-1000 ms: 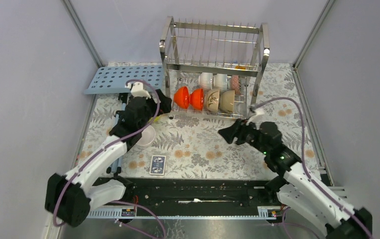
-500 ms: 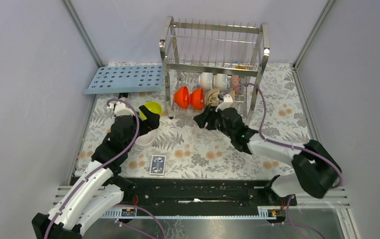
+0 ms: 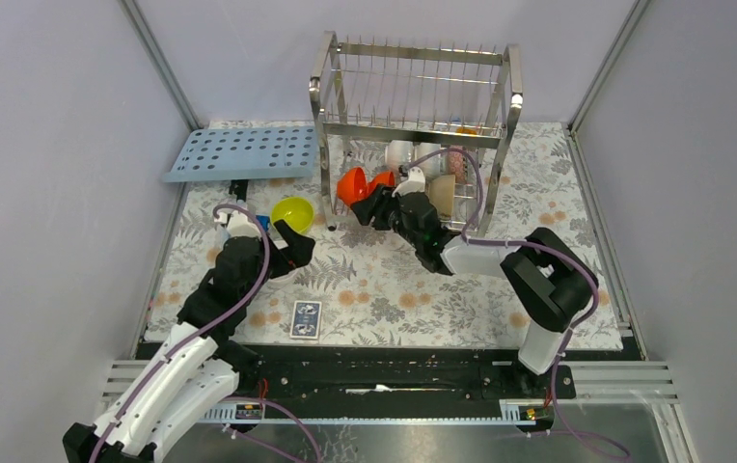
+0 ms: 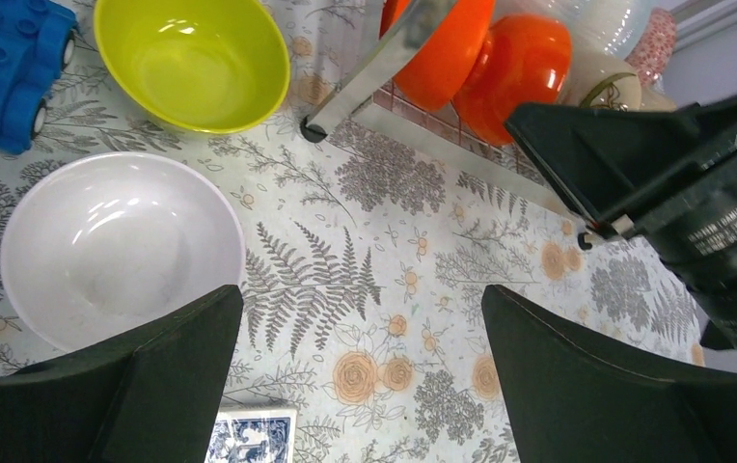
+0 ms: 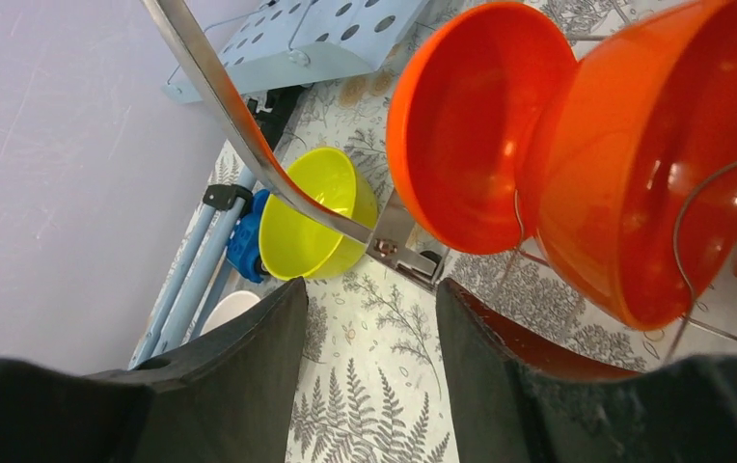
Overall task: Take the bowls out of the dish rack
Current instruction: Pick up the bowl from the dish rack.
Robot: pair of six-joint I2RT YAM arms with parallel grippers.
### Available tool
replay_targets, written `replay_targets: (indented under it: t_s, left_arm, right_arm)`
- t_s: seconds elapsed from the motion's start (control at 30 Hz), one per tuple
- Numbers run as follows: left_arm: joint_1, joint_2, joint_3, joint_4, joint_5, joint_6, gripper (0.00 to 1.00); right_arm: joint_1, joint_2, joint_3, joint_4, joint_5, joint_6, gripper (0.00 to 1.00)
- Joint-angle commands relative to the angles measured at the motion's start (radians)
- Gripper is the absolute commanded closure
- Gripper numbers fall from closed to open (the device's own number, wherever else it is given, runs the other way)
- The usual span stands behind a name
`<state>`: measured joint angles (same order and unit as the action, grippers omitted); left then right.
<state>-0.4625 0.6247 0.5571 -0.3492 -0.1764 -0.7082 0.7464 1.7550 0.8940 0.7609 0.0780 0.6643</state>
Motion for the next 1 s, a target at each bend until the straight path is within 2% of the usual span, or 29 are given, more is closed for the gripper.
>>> replay_targets:
  t_s: [0.0,0.57,0.9,0.97]
  left_arm:
    - [-0.002,-0.035,-0.018,0.054,0.054,-0.008,0.01]
    - [-0.002,-0.055,-0.036,0.080,0.062,0.024,0.01]
    - [-0.002,-0.051,-0.046,0.089,0.069,0.026,0.01]
    - [-0.002,-0.050,-0.045,0.090,0.070,0.027,0.01]
  right_arm:
    - [0.009,0.036,0.085,0.082,0.016,0.005,0.42]
    - [0.008,0.197,0.297,-0.084,0.082,-0.087,0.51]
    - [-0.002,0.251,0.341,-0.112,0.052,-0.131,0.61]
    - [-0.004,0.260,0.347,-0.109,0.038,-0.130,0.65]
